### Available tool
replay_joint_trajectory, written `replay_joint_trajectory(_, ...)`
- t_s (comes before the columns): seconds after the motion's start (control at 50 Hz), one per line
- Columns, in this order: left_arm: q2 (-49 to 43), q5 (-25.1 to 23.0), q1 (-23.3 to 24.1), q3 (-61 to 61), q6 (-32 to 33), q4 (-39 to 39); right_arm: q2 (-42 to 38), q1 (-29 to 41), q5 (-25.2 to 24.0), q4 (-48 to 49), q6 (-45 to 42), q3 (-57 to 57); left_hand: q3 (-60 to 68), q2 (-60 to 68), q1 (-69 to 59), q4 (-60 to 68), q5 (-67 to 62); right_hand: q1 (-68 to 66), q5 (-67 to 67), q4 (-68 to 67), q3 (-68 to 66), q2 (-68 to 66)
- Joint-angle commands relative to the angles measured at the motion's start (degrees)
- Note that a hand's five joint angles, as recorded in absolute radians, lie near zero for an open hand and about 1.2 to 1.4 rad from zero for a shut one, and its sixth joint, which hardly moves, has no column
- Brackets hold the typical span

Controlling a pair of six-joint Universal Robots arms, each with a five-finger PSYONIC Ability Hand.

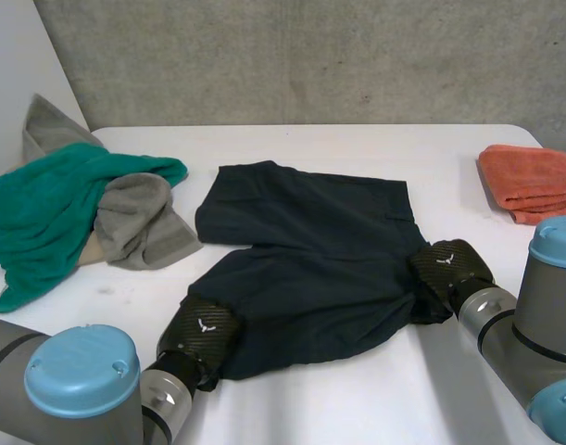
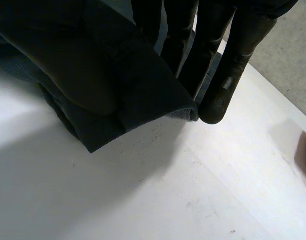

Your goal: Fold the laundry.

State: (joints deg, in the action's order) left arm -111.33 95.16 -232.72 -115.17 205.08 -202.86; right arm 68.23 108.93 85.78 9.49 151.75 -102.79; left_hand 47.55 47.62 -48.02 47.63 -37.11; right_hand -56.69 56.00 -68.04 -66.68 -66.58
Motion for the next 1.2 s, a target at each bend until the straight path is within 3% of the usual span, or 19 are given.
replay_joint_trajectory(0.02,0.1,0.5,-1.4,1.2,2.4,0.0,1.0,0.0,-0.2,-0.2,-0.5,-0.2,32.4,32.4,-32.0,32.4,-32.9,-23.3,14.0,-12.0,-13.3,-13.4)
replay_joint_trajectory(0.12,7.3,2.5,-1.8,1.0,2.5,0.8,5.0,0.1,-0.2,-3.0,-3.4,-0.7,32.4,32.4,-32.0,32.4,-32.9,-23.3,14.0,-12.0,-13.3,-13.4)
replay_joint_trajectory(0.2,13.5,2.7,-1.1,0.5,2.6,5.8,10.5,0.0,-1.1,-12.5,-12.4,-1.2,32.4,32.4,-32.0,32.4,-32.9,-23.3,14.0,-12.0,-13.3,-13.4)
replay_joint_trajectory(0.3,19.4,2.4,0.8,1.7,2.1,25.3,17.1,-0.3,-3.5,-29.5,-23.5,-0.9,32.4,32.4,-32.0,32.4,-32.9,-23.3,14.0,-12.0,-13.3,-13.4)
replay_joint_trajectory(0.38,19.0,1.5,2.6,3.1,2.2,38.0,17.6,-1.9,-4.2,-39.4,-27.1,-0.8,32.4,32.4,-32.0,32.4,-32.9,-23.3,14.0,-12.0,-13.3,-13.4)
replay_joint_trajectory(0.44,17.7,1.1,3.5,5.6,2.3,41.5,17.7,-3.3,-5.3,-41.1,-26.9,0.0,32.4,32.4,-32.0,32.4,-32.9,-23.3,14.0,-12.0,-13.3,-13.4)
replay_joint_trajectory(0.58,11.1,1.0,3.3,13.7,2.5,29.8,10.0,-3.6,-7.5,-33.3,-24.8,3.1,32.4,32.4,-32.0,32.4,-32.9,-23.3,14.0,-12.0,-13.3,-13.4)
replay_joint_trajectory(0.74,-6.4,1.2,1.1,32.4,8.0,12.5,3.1,-3.5,-6.2,-27.2,-13.6,14.3,32.4,32.4,-32.0,32.4,-32.9,-23.3,14.0,-12.0,-13.3,-13.4)
replay_joint_trajectory(0.88,-22.4,0.8,-2.3,50.2,18.6,3.3,-6.6,-3.4,-2.9,-20.8,-11.3,25.7,32.4,32.4,-32.0,32.4,-32.9,-23.3,14.0,-12.0,-13.3,-13.4)
replay_joint_trajectory(1.02,-35.5,0.0,-3.0,63.7,20.0,-5.3,-17.5,-3.3,-0.3,-11.8,-11.9,35.4,32.4,32.4,-32.0,32.4,-32.9,-23.3,14.0,-12.0,-13.3,-13.4)
replay_joint_trajectory(1.12,-41.7,-3.0,-3.6,70.3,19.7,-6.1,-23.3,-3.3,1.3,-7.4,-12.0,40.1,32.4,32.4,-32.0,32.4,-32.9,-22.7,13.4,-11.4,-12.7,-12.8)
replay_joint_trajectory(1.16,-43.2,-3.7,-3.7,71.7,19.7,-6.5,-24.6,-3.3,1.8,-6.1,-12.0,41.2,32.4,32.4,-32.0,32.4,-32.9,-1.3,-8.0,10.1,8.7,8.6)
replay_joint_trajectory(1.18,-44.5,-4.2,-3.7,73.1,19.7,-6.5,-25.8,-3.3,2.5,-4.7,-12.0,42.1,30.0,29.9,-29.5,29.9,-30.4,25.3,-34.6,36.7,35.3,35.2)
replay_joint_trajectory(1.2,-45.0,-4.3,-3.7,73.6,19.7,-6.6,-26.3,-3.3,2.9,-3.9,-11.9,42.5,11.5,11.4,-11.0,11.4,-11.9,38.2,-47.5,49.6,48.2,48.1)
